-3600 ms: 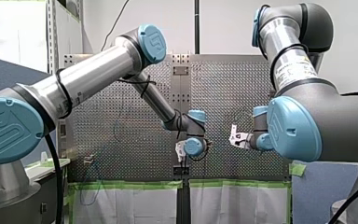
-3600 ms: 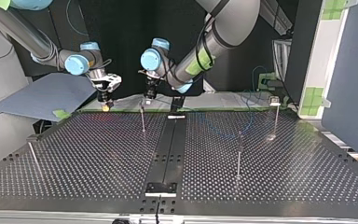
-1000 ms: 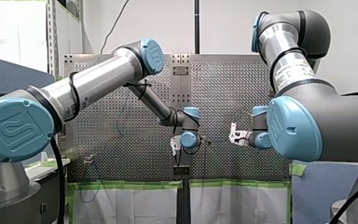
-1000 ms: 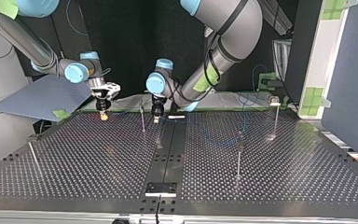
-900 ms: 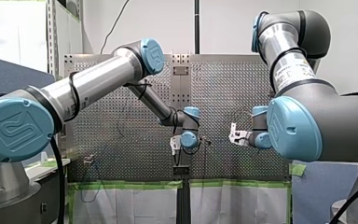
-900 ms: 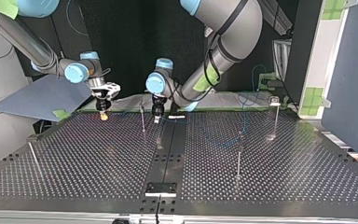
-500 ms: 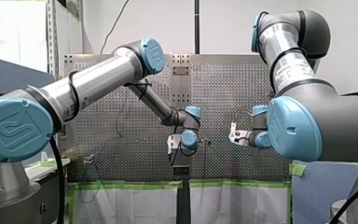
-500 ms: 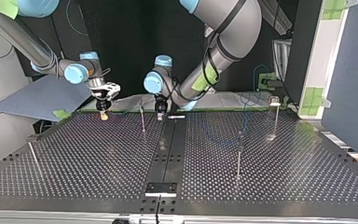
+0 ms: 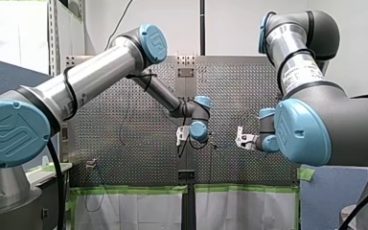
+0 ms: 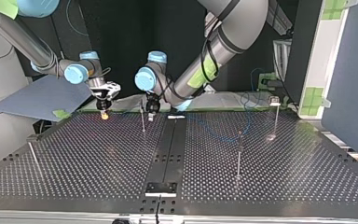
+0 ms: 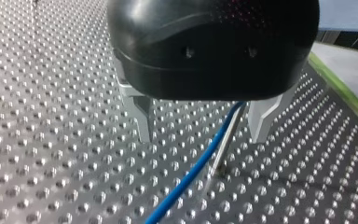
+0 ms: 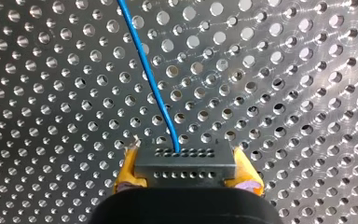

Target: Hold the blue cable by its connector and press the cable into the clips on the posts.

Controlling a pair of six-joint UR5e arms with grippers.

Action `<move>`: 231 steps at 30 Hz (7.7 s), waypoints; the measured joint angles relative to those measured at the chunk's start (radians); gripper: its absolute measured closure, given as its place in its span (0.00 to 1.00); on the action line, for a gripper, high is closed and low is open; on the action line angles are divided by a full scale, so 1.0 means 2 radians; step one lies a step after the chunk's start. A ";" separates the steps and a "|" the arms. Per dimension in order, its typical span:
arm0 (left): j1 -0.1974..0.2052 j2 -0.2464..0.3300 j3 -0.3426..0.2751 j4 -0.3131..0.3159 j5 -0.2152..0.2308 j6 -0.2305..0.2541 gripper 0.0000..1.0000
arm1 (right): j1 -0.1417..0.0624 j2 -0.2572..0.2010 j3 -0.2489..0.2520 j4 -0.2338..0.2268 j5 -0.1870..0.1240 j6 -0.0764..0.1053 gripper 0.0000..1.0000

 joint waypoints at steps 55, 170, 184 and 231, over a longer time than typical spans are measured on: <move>-0.042 0.001 -0.038 -0.005 -0.015 -0.005 0.00 | 0.000 0.000 0.000 0.009 0.000 0.001 1.00; -0.053 0.299 -0.335 0.235 -0.064 -0.114 0.00 | 0.000 -0.002 0.000 0.056 0.039 -0.015 1.00; -0.056 0.354 -0.402 0.302 -0.066 -0.127 0.00 | 0.000 -0.029 0.000 0.073 0.044 -0.019 1.00; -0.080 0.237 -0.547 0.428 -0.067 -0.155 0.00 | -0.029 -0.150 0.022 0.108 0.042 -0.019 1.00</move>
